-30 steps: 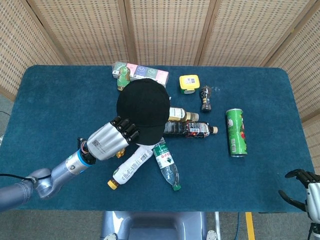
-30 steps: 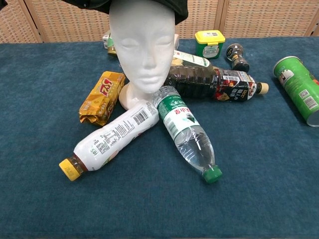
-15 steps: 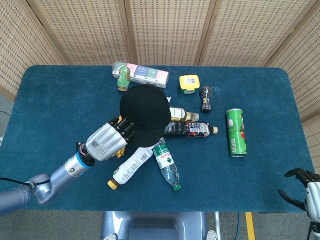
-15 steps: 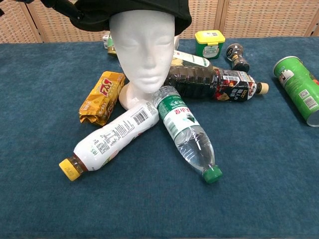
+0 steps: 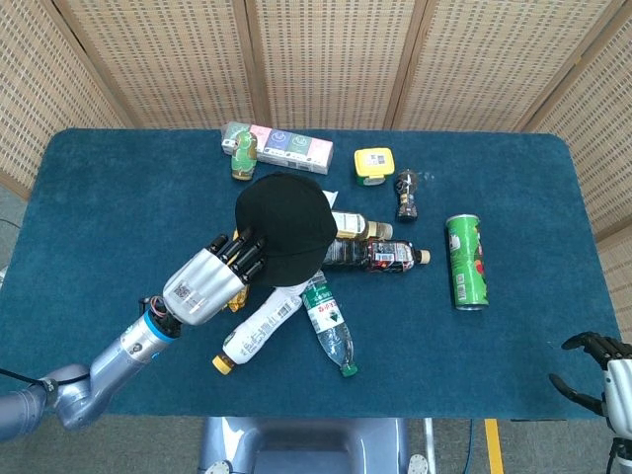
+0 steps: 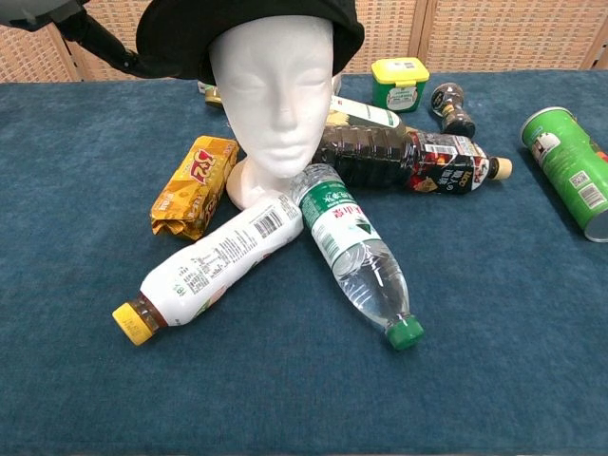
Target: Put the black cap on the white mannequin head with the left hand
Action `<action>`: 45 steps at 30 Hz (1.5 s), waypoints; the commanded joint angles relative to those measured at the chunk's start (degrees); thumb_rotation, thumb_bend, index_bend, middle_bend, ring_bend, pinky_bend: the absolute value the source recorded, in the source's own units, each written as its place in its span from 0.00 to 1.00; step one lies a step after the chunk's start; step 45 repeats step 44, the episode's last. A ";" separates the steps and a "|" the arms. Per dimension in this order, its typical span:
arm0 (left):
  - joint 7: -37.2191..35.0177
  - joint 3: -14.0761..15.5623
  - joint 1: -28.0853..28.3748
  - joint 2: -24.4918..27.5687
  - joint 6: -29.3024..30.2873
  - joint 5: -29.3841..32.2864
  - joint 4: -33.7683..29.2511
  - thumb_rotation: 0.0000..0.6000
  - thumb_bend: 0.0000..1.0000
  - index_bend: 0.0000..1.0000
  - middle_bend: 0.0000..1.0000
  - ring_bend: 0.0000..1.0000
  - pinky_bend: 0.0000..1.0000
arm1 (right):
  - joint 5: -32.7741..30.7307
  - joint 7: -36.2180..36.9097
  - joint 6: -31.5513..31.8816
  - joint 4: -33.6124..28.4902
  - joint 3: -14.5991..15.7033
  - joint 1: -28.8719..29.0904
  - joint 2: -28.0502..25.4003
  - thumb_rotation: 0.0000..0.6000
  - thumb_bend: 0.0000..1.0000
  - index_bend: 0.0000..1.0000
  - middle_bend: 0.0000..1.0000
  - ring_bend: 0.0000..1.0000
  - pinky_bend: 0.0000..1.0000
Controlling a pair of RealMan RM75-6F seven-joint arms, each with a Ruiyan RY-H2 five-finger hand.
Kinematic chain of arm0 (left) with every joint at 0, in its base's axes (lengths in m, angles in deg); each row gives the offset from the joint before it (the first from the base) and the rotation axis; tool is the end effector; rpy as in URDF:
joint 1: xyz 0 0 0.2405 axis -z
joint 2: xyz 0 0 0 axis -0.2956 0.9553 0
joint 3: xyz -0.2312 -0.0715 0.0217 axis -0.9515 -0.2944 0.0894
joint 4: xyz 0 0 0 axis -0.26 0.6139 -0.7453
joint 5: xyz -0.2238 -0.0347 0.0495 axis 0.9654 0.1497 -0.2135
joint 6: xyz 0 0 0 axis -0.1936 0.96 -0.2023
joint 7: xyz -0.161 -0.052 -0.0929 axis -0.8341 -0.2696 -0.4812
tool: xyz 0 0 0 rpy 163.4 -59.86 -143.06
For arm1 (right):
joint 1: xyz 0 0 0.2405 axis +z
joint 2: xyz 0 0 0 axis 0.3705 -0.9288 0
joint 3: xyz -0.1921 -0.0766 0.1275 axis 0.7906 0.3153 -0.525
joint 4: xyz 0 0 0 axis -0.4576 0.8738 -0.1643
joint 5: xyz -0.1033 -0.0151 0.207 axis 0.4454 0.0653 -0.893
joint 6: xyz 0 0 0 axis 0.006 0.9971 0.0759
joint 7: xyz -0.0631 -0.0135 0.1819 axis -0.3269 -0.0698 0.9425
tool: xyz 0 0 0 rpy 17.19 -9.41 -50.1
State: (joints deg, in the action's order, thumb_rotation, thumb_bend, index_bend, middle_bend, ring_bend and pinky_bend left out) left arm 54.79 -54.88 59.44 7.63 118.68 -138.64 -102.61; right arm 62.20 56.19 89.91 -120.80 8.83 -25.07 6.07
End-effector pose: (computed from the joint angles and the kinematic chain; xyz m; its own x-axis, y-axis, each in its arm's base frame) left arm -0.0415 0.3270 0.0380 0.5218 -0.4776 0.7068 0.3598 -0.6280 -0.6900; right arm -0.3127 -0.1814 0.1634 0.3203 0.1374 0.9373 -0.9448 -0.0260 0.3267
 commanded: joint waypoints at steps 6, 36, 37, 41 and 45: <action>-0.87 1.10 -4.09 3.54 0.24 3.84 -6.04 1.00 0.14 0.26 0.22 0.15 0.48 | 0.00 -0.15 -0.39 -0.03 -0.09 0.30 0.09 1.00 0.12 0.47 0.48 0.48 0.50; -18.43 11.27 -37.67 13.91 21.16 20.52 -14.69 1.00 0.15 0.39 0.22 0.16 0.42 | -3.88 -8.55 -5.42 -5.88 -0.83 2.01 -2.28 1.00 0.12 0.44 0.46 0.47 0.48; -19.12 11.37 -38.20 13.90 21.14 20.70 -14.28 1.00 0.15 0.39 0.23 0.15 0.42 | -3.86 -8.74 -5.43 -6.06 -0.82 2.02 -2.40 1.00 0.12 0.44 0.46 0.47 0.48; -20.39 11.46 -39.58 14.17 20.62 20.83 -13.20 1.00 0.15 0.41 0.23 0.16 0.42 | -3.79 -9.00 -5.50 -6.52 -0.86 2.12 -2.66 1.00 0.12 0.44 0.46 0.47 0.47; -20.43 10.88 -40.07 14.39 20.88 20.00 -12.92 1.00 0.16 0.41 0.23 0.16 0.42 | -3.62 -8.93 -5.54 -6.46 -0.87 2.24 -2.63 1.00 0.12 0.44 0.46 0.47 0.47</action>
